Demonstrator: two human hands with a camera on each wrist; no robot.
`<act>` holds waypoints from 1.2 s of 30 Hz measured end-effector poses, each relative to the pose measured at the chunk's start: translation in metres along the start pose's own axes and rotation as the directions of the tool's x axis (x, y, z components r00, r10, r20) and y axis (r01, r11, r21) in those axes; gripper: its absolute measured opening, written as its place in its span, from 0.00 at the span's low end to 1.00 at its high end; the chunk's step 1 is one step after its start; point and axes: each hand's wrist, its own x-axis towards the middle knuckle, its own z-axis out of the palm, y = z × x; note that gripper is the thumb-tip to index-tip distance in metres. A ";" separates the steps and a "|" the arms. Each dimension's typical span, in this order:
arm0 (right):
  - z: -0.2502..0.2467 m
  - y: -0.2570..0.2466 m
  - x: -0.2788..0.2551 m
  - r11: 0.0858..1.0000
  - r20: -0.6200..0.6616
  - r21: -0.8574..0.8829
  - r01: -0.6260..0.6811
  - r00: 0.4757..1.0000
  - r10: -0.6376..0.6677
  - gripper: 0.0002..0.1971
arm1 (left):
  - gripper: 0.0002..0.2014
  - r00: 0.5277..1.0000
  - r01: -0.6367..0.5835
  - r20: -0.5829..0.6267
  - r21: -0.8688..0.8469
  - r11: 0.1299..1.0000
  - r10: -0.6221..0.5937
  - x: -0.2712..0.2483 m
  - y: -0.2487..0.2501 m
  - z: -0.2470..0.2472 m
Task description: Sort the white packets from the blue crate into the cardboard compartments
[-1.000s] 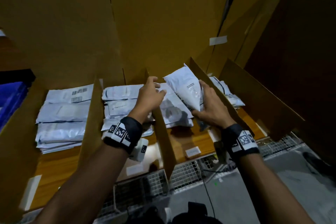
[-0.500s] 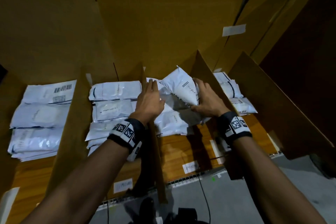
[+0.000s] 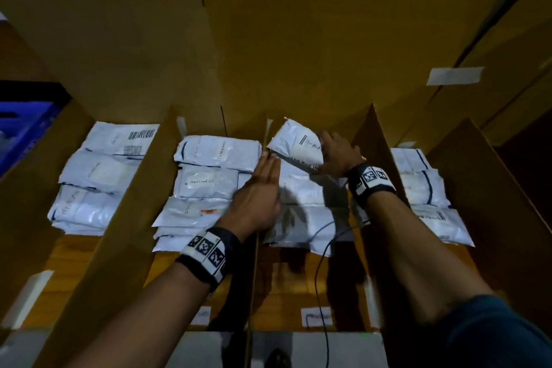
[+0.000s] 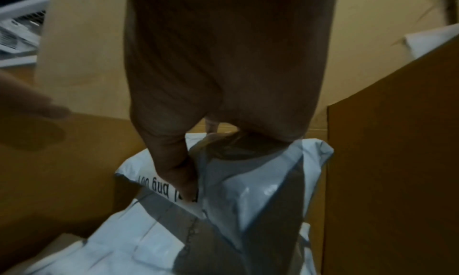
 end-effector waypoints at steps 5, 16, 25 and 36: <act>0.010 0.001 0.045 0.977 -0.019 -0.211 0.035 0.999 -0.040 0.51 | 0.47 0.999 0.035 -0.003 0.003 0.999 -0.035 0.000 0.004 0.002; 0.051 0.005 0.055 0.981 -0.021 -0.169 0.098 0.994 -0.103 0.54 | 0.49 0.999 0.012 -0.050 -0.048 0.999 -0.015 -0.004 0.004 -0.001; 0.052 -0.002 0.061 0.933 -0.133 -0.342 0.113 0.977 -0.167 0.37 | 0.44 0.998 0.010 -0.057 -0.038 0.999 -0.012 -0.005 0.011 -0.001; 0.055 0.012 0.014 0.987 -0.483 -0.148 0.071 0.865 -0.134 0.42 | 0.50 0.995 0.019 -0.098 -0.064 0.998 -0.025 -0.007 0.001 -0.003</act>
